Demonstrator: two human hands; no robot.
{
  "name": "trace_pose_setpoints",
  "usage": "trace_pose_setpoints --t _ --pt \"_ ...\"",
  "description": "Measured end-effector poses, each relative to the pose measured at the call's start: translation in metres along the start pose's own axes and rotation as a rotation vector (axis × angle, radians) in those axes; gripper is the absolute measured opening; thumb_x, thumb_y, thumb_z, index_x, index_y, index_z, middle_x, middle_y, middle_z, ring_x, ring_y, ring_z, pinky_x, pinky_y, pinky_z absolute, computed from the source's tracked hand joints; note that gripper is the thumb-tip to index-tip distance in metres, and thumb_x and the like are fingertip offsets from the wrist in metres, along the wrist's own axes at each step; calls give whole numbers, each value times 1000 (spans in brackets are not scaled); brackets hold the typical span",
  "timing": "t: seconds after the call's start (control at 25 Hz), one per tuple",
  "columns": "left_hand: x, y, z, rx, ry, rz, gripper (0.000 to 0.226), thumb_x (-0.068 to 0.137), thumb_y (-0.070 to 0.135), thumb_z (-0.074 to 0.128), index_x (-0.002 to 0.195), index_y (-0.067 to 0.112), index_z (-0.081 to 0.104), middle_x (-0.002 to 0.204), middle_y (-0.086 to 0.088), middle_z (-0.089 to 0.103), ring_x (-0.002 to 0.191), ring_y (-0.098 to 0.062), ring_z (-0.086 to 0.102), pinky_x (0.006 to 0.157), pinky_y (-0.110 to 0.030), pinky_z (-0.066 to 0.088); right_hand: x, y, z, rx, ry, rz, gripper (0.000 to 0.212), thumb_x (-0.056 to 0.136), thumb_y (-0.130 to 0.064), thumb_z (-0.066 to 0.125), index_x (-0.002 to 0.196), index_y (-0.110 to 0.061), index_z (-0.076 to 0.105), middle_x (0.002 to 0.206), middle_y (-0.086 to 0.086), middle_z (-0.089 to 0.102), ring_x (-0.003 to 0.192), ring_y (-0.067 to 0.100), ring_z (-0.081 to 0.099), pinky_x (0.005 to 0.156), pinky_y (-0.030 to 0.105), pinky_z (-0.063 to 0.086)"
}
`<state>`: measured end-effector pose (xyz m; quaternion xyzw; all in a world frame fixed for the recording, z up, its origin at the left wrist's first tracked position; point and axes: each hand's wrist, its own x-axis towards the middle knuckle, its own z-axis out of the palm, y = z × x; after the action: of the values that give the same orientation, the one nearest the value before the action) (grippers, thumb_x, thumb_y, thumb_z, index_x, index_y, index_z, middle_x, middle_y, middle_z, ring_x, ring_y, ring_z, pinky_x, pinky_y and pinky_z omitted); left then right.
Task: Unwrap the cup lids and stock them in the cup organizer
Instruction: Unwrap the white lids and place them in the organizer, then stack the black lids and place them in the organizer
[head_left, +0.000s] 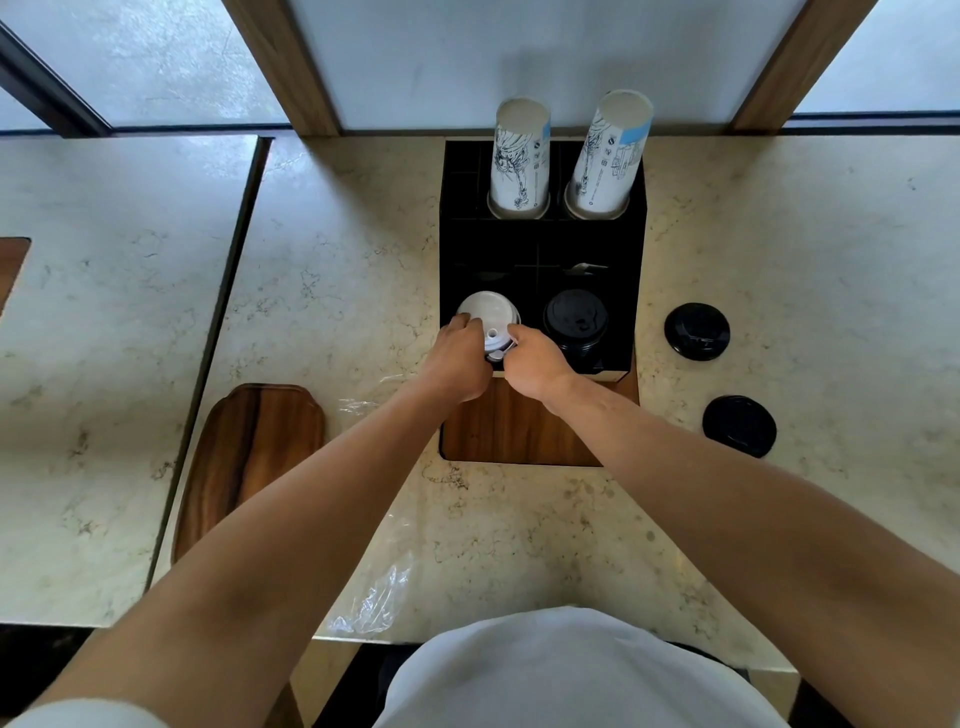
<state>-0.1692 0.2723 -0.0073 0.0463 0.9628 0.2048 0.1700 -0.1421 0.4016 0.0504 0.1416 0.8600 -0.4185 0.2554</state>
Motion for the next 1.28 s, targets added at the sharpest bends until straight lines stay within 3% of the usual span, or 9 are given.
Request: trace_pose_setpoints --t 0.4,0.52,0.68,0.8,0.92,1.08,1.28 --pt "-14 10 -12 -99 64 -13 62 85 3 66 144 10 46 145 -15 49 129 -37 51 102 -45 48 -11 3 -8 110 65 -52 42 103 -5 49 145 -8 53 142 11 60 133 27 54 115 39 43" --pt "-23 15 -17 -123 85 -1 60 90 7 64 146 9 44 147 -16 49 131 -37 50 104 -43 46 -19 9 -12 146 127 -68 35 106 -15 48 139 -9 58 129 7 64 124 22 58 103 30 44" --pt "-42 32 -19 -143 70 20 63 91 11 62 150 10 39 153 -14 44 136 -36 44 107 -46 44 -36 30 -23 168 178 -38 46 104 -21 50 149 -10 49 151 8 54 138 26 51 113 35 39" --pt "-57 55 -14 -155 41 65 62 89 13 59 148 13 40 151 -14 45 132 -37 48 101 -46 47 -48 51 -34 225 202 12 45 101 -20 51 144 -9 54 140 11 62 125 29 61 110 45 47" --pt "-70 74 -1 -159 -29 89 61 91 12 57 149 15 40 154 -13 42 139 -35 42 109 -47 41 -59 75 -47 266 222 59 40 98 -18 53 136 -11 60 130 15 67 120 33 64 105 48 50" --pt "-86 93 19 -85 -83 183 44 92 14 50 136 11 53 136 -13 52 130 -35 45 106 -46 42 -77 121 -66 287 286 122 29 97 -18 53 120 -12 69 119 15 72 113 35 67 101 49 53" --pt "-104 115 46 -79 -164 176 27 94 10 50 116 6 65 115 -8 63 109 -25 57 88 -31 45 -94 175 -78 183 347 208 28 101 -7 50 123 -9 67 125 13 69 115 29 66 99 39 54"
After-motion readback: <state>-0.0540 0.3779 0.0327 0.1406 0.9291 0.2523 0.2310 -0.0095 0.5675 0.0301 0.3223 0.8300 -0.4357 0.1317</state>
